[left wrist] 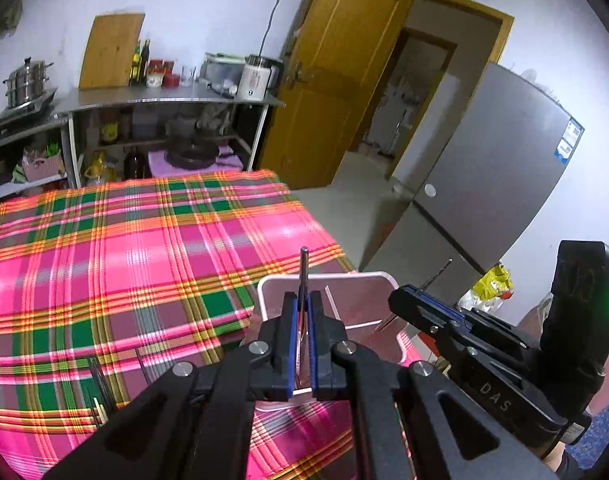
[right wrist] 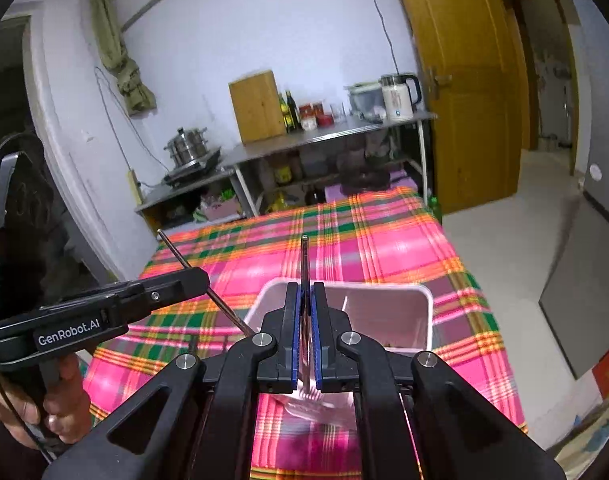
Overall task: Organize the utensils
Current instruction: 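Carry the stick upright over the pink basket and open the right tool, then move the open right tool back to the chopstick pile, then grasp a black chopstick from the pile with the right tool, then lift the black chopstick upright and carry it over the basket, then lower the chopstick into the basket and open the right tool, then move the open right tool back toward the chopstick pile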
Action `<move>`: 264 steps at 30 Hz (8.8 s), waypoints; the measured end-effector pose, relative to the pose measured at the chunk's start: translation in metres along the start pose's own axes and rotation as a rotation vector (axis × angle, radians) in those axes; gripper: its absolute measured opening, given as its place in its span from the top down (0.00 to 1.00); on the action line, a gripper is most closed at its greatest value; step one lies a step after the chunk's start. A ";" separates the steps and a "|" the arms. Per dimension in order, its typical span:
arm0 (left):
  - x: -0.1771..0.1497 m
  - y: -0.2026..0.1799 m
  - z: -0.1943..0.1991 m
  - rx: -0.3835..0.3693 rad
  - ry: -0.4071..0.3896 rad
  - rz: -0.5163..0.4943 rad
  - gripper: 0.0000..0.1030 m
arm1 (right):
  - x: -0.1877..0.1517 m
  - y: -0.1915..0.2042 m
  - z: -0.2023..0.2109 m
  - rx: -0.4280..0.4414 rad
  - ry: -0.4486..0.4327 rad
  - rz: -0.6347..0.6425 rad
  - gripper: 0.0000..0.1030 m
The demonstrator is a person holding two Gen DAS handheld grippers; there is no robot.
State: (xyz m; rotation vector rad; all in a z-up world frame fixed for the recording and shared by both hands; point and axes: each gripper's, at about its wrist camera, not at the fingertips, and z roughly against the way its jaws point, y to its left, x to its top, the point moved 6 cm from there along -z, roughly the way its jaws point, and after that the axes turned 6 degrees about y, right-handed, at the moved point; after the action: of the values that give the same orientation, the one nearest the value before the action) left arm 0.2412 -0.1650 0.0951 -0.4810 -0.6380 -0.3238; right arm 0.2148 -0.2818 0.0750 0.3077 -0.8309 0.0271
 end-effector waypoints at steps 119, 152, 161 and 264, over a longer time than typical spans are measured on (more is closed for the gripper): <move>-0.154 0.215 -0.013 0.300 0.168 0.284 0.94 | -0.123 0.132 -0.166 0.072 0.424 0.214 0.95; -0.111 0.096 0.114 0.194 -0.061 0.131 0.94 | -0.071 0.104 0.005 0.163 0.102 0.128 0.95; -0.116 0.056 0.089 0.106 -0.006 0.099 0.94 | -0.080 0.074 0.022 0.124 0.092 0.073 0.95; -0.198 0.164 0.026 0.283 0.070 0.309 0.70 | -0.159 0.096 -0.049 0.160 0.310 0.131 0.87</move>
State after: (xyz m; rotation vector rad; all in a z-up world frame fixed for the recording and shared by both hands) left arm 0.1489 0.0147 -0.0664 -0.2884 -0.5219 0.0433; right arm 0.1287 -0.1617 -0.0470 0.3879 -0.5406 0.2586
